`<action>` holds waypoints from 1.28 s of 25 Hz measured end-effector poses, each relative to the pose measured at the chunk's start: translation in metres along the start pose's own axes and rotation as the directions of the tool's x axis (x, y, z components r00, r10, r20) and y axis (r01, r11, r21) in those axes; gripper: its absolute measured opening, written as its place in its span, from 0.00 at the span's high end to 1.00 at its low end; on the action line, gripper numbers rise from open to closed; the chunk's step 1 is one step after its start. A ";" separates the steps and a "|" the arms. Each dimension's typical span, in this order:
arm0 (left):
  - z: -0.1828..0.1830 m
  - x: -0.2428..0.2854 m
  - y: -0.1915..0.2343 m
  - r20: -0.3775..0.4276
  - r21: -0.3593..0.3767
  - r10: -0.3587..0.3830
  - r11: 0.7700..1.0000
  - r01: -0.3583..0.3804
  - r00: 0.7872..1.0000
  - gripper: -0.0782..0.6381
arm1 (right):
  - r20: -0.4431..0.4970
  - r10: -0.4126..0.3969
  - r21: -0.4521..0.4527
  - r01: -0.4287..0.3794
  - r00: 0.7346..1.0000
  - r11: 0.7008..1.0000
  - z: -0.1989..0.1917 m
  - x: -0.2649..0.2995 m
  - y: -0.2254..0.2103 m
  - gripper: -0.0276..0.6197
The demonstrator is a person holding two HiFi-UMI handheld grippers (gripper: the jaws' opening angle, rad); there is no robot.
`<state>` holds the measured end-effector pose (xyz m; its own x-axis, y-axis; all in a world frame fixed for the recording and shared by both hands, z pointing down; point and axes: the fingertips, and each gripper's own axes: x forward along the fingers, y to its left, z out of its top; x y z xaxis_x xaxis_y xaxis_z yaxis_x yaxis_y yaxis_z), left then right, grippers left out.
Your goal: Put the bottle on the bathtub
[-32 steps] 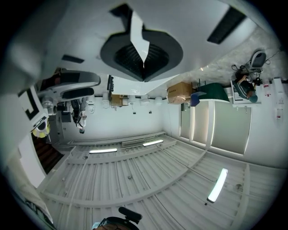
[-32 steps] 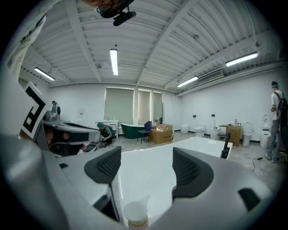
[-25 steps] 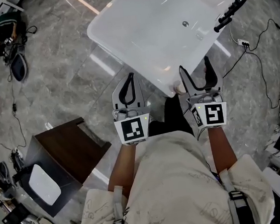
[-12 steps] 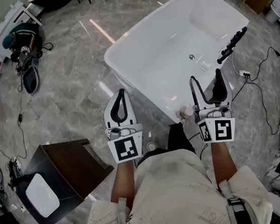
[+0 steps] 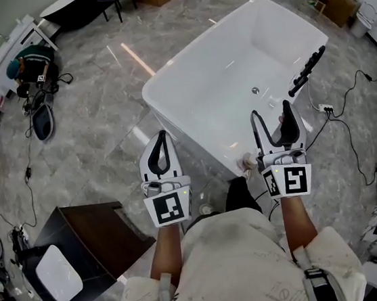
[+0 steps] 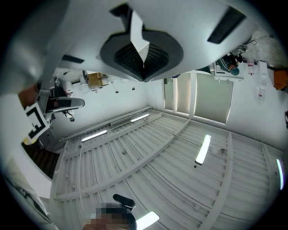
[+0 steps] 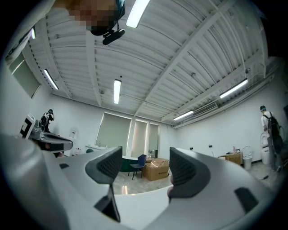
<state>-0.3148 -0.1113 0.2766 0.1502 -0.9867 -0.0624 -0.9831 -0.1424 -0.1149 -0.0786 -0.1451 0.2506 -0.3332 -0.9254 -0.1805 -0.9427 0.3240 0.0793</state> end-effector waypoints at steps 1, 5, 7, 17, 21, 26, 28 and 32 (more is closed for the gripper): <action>0.001 0.000 0.000 -0.002 0.002 -0.001 1.000 0.001 1.000 0.89 | -0.001 0.006 0.004 -0.006 1.000 1.000 0.000 0.000 0.001 0.48; 0.008 0.001 0.002 0.025 -0.005 -0.005 1.000 0.005 1.000 0.89 | -0.021 0.017 -0.022 -0.018 1.000 1.000 0.001 0.003 0.007 0.58; 0.012 0.001 0.005 0.034 -0.014 -0.003 1.000 0.004 0.999 0.89 | -0.033 0.010 -0.033 -0.011 0.999 0.999 0.000 0.004 0.010 0.67; 0.016 -0.004 0.013 0.032 -0.008 0.005 1.000 -0.005 0.999 0.89 | -0.066 -0.026 -0.014 0.026 0.997 1.000 0.001 0.009 0.009 0.96; 0.016 -0.005 0.014 0.031 -0.008 0.008 1.000 -0.008 1.000 0.89 | -0.058 -0.014 -0.015 0.014 0.998 1.000 0.002 0.011 0.013 0.96; 0.016 -0.006 0.015 0.034 -0.009 0.010 1.000 -0.010 0.999 0.89 | -0.066 0.004 -0.041 -0.006 0.998 0.999 0.002 0.013 0.019 0.96; 0.016 -0.006 0.014 0.033 -0.010 0.009 1.000 -0.009 0.999 0.89 | -0.070 0.005 -0.050 -0.008 0.998 0.999 0.000 0.012 0.019 0.96; 0.013 -0.005 0.012 0.031 -0.009 0.007 1.000 -0.007 0.999 0.89 | -0.082 0.000 -0.046 -0.004 0.997 0.999 -0.003 0.012 0.016 0.96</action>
<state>-0.3257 -0.1069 0.2624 0.1466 -0.9847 -0.0940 -0.9850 -0.1365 -0.1055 -0.0981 -0.1514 0.2529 -0.3311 -0.9383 -0.0999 -0.9397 0.3183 0.1247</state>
